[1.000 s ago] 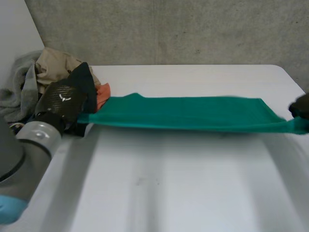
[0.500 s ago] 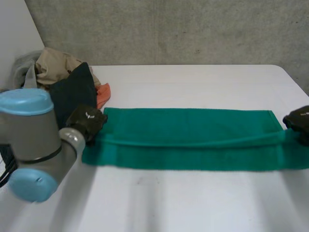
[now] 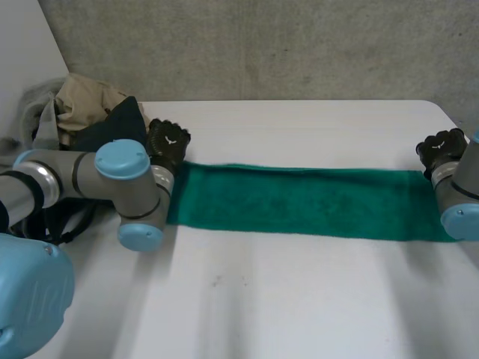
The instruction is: Fold the laundry.
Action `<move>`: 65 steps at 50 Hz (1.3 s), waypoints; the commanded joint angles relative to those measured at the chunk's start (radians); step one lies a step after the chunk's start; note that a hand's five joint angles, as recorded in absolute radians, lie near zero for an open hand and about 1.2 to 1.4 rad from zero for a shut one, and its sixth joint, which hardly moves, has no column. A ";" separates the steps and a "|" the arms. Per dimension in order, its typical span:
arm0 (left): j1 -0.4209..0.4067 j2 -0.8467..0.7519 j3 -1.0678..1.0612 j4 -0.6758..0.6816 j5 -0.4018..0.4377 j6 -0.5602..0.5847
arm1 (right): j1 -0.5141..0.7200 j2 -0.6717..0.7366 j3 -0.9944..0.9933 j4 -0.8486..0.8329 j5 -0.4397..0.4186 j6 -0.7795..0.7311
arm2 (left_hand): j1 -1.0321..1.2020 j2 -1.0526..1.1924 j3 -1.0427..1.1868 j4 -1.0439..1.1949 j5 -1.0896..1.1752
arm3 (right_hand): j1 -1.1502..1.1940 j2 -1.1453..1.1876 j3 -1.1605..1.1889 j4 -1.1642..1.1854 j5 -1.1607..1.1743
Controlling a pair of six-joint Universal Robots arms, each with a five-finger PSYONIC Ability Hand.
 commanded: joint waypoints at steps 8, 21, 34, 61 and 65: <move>-0.053 0.285 -0.277 0.043 0.002 0.005 | -0.017 -0.327 0.213 -0.022 -0.138 0.176 | -0.284 -0.386 -0.417 -0.409 -0.380 | -0.257 -0.278 -0.315 -0.327 -0.278; -0.063 0.521 -0.618 0.046 0.008 -0.050 | -0.269 -0.465 0.497 0.213 -0.385 0.174 | -0.284 -0.386 -0.417 -0.409 -0.380 | -0.079 -0.101 -0.138 -0.150 -0.101; -0.059 0.521 -0.633 0.046 0.008 -0.106 | -0.279 -0.300 0.489 0.107 -0.439 0.137 | -0.277 -0.380 -0.411 -0.403 -0.373 | 0.126 0.104 0.067 0.055 0.104; -0.039 0.629 -0.712 0.043 0.008 -0.106 | -0.103 -0.365 0.334 -0.107 -0.246 -0.113 | -0.283 -0.386 -0.417 -0.408 -0.379 | 0.965 0.943 0.906 0.894 0.943; -0.036 0.643 -0.716 0.043 0.005 -0.106 | 0.072 -0.390 0.333 -0.137 -0.341 -0.067 | -0.283 -0.386 -0.417 -0.408 -0.379 | 0.965 0.943 0.906 0.894 0.943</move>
